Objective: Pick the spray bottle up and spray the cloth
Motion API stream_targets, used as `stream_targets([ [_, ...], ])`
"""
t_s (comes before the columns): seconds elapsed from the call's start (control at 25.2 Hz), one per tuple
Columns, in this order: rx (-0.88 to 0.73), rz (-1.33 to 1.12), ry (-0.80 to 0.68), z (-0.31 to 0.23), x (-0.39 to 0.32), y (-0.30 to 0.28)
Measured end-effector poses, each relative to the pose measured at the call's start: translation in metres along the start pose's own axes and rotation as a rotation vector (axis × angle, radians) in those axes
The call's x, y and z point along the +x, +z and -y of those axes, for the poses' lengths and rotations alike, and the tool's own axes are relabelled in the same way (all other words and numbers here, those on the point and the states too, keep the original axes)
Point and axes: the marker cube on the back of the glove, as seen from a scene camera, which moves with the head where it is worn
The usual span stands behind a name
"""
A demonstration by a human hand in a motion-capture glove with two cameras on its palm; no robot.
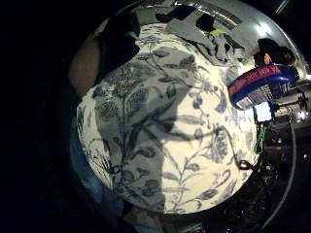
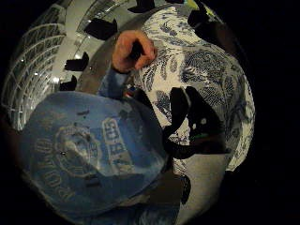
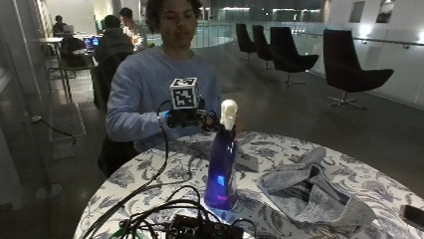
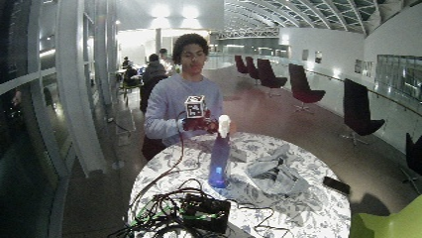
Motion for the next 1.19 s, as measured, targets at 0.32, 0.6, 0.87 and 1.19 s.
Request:
stream_targets([
  [0.32, 0.087, 0.067, 0.143, -0.005, 0.041, -0.002],
  [0.6, 0.329, 0.409, 0.324, -0.028, 0.084, -0.022],
  [0.87, 0.552, 0.766, 0.469, -0.047, 0.124, -0.035],
  [1.19, 0.637, 0.806, 0.575, -0.03, 0.156, -0.034],
])
